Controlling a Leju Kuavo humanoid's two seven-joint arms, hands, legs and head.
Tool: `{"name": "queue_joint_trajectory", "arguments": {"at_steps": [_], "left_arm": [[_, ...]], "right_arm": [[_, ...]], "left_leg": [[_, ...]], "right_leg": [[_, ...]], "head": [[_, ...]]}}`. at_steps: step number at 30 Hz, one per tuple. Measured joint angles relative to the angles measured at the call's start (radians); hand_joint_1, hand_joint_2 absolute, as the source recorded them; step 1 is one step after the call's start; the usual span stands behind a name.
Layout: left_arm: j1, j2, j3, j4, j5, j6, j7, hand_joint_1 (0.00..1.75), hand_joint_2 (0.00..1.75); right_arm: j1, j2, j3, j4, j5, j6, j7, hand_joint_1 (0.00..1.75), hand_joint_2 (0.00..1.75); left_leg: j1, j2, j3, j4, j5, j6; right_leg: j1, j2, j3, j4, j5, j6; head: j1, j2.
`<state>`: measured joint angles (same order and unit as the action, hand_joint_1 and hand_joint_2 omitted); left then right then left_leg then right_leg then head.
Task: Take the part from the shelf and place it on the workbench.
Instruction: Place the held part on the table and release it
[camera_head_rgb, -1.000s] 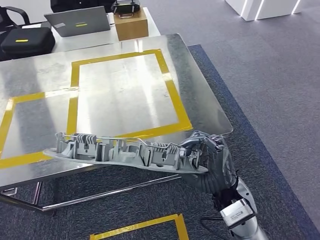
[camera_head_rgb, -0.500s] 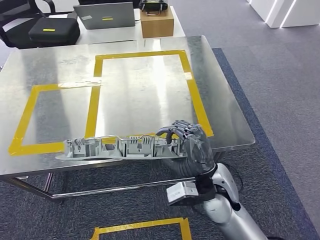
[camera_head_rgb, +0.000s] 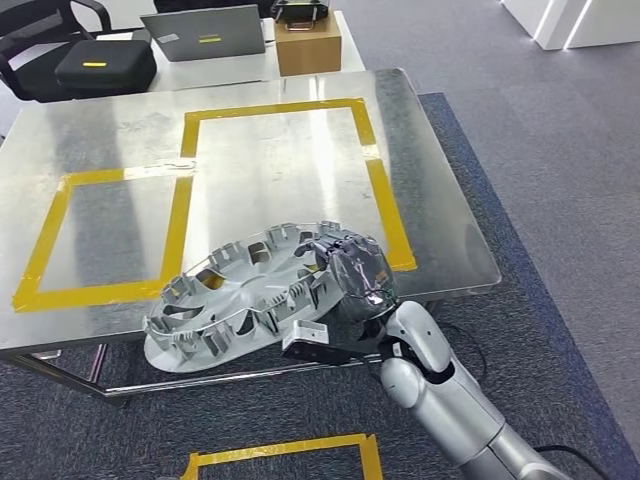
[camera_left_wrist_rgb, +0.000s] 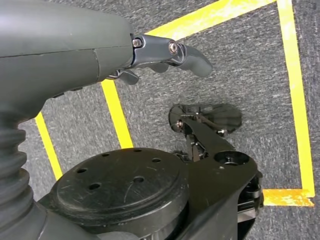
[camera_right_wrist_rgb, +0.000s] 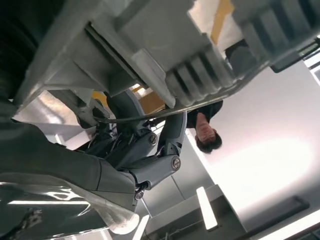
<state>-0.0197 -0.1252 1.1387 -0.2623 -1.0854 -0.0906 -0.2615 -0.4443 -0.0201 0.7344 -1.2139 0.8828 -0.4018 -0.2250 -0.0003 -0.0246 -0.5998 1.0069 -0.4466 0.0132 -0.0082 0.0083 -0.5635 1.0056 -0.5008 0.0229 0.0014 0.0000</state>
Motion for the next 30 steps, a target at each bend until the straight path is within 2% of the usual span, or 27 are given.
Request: {"name": "queue_joint_trajectory", "arguments": {"at_steps": [4, 10, 16, 30], "left_arm": [[-0.003, 0.002, -0.004, 0.007, -0.012, 0.003, -0.002, 0.0, 1.75], [-0.003, 0.004, -0.006, 0.011, -0.015, 0.004, -0.003, 0.0, 1.75], [-0.005, 0.009, -0.008, 0.015, -0.025, 0.0, -0.014, 0.0, 1.75], [-0.021, 0.021, -0.016, 0.025, -0.047, -0.015, -0.027, 0.0, 1.75]], "right_arm": [[-0.046, 0.019, 0.015, 0.103, 0.03, -0.021, 0.014, 1.75, 1.75], [-0.073, 0.033, 0.028, 0.178, 0.048, -0.018, 0.03, 1.75, 1.75], [-0.124, 0.057, 0.048, 0.282, 0.105, 0.021, 0.112, 1.75, 1.75], [-0.323, 0.18, 0.064, 0.663, 0.14, 0.127, 0.294, 1.75, 1.75]], "left_leg": [[0.0, 0.0, 0.0, 0.0, 0.0, -0.004], [-0.002, 0.0, -0.002, 0.003, 0.0, -0.004], [-0.003, 0.0, -0.002, 0.004, -0.001, -0.004], [-0.003, 0.0, -0.002, 0.004, -0.001, -0.004]], "right_leg": [[-0.001, 0.0, 0.001, 0.0, 0.0, 0.0], [-0.002, -0.001, 0.001, 0.0, 0.001, 0.0], [-0.003, -0.001, 0.001, -0.001, 0.001, 0.001], [-0.003, -0.001, 0.001, 0.0, 0.002, 0.001]], "head": [[0.0, 0.0], [0.0, 0.0], [0.0, 0.0], [0.0, 0.0]]}}
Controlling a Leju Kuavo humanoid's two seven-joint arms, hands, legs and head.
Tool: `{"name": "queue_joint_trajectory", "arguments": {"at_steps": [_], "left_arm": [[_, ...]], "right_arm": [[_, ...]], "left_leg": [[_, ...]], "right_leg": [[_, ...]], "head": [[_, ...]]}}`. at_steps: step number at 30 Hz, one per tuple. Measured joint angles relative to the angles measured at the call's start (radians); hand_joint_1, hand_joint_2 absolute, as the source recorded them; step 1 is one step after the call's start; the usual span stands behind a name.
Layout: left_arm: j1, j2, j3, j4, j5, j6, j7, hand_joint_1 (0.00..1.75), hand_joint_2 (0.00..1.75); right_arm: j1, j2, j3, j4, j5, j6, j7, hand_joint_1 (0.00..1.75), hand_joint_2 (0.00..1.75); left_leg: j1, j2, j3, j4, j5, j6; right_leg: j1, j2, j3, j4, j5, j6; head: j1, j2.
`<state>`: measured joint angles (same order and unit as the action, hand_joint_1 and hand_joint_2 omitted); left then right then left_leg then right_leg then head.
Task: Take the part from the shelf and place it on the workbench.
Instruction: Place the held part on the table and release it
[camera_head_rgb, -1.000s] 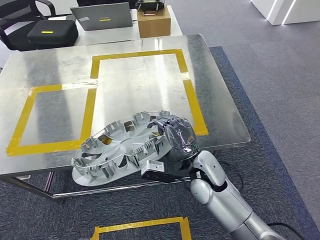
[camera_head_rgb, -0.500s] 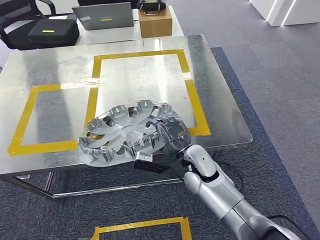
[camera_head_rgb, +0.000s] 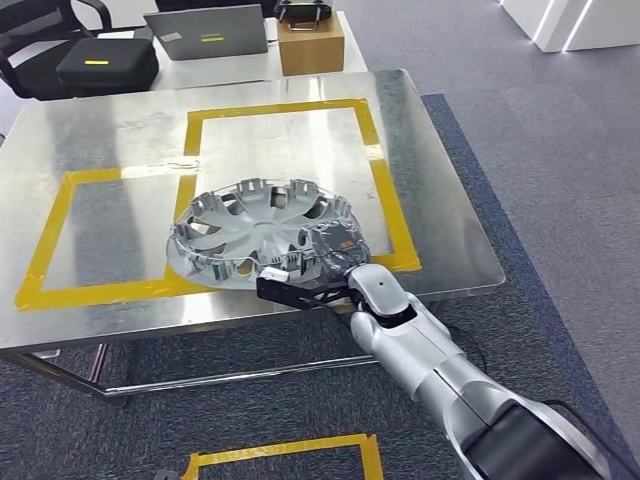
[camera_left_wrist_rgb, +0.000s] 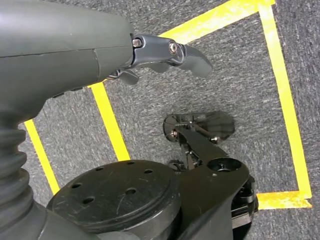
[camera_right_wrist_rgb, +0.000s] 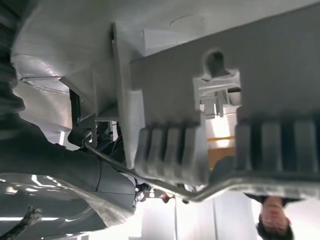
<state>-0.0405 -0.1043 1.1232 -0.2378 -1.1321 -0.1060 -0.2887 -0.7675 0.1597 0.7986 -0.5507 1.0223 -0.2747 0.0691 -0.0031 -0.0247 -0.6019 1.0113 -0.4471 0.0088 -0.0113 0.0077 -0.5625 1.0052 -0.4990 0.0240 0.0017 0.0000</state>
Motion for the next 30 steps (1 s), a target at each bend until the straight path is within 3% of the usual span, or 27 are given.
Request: {"name": "queue_joint_trajectory", "arguments": {"at_steps": [13, 22, 26, 27, 30], "left_arm": [[0.0, 0.007, -0.004, 0.002, -0.005, 0.011, -0.006, 0.0, 1.75], [0.0, 0.016, -0.004, 0.002, -0.002, 0.009, -0.022, 0.0, 1.75], [0.001, 0.017, -0.004, 0.002, 0.0, 0.009, -0.023, 0.0, 1.75], [0.001, 0.018, -0.004, 0.002, 0.0, 0.009, -0.023, 0.0, 1.75], [0.002, 0.021, -0.004, 0.002, -0.002, 0.002, -0.026, 0.0, 0.44]], "right_arm": [[-0.094, 0.049, 0.001, 0.125, 0.085, 0.078, 0.179, 1.75, 1.75], [-0.103, 0.082, 0.006, 0.144, 0.117, 0.095, 0.176, 1.75, 1.75], [-0.102, 0.087, 0.007, 0.149, 0.114, 0.092, 0.157, 0.0, 0.0], [-0.101, 0.09, 0.007, 0.149, 0.109, 0.087, 0.137, 0.0, 0.0], [-0.093, 0.11, 0.007, 0.149, 0.091, 0.065, 0.052, 0.0, 0.0]], "left_leg": [[0.0, 0.0, 0.0, 0.001, 0.0, 0.0], [0.0, 0.0, 0.0, 0.001, 0.0, 0.0], [0.0, 0.0, 0.0, 0.001, 0.0, 0.0], [0.0, 0.0, 0.0, 0.001, 0.0, 0.0], [0.0, 0.0, 0.0, 0.001, 0.0, 0.0]], "right_leg": [[0.0, -0.001, 0.001, 0.0, 0.0, 0.0], [0.0, 0.0, 0.001, 0.0, 0.0, 0.0], [0.0, 0.0, 0.001, 0.0, 0.0, 0.0], [0.0, 0.0, 0.001, 0.0, 0.0, 0.0], [0.0, 0.001, 0.0, 0.0, 0.0, 0.0]], "head": [[0.0, 0.0], [0.0, 0.0], [0.0, 0.0], [0.0, 0.0], [0.0, 0.0]]}}
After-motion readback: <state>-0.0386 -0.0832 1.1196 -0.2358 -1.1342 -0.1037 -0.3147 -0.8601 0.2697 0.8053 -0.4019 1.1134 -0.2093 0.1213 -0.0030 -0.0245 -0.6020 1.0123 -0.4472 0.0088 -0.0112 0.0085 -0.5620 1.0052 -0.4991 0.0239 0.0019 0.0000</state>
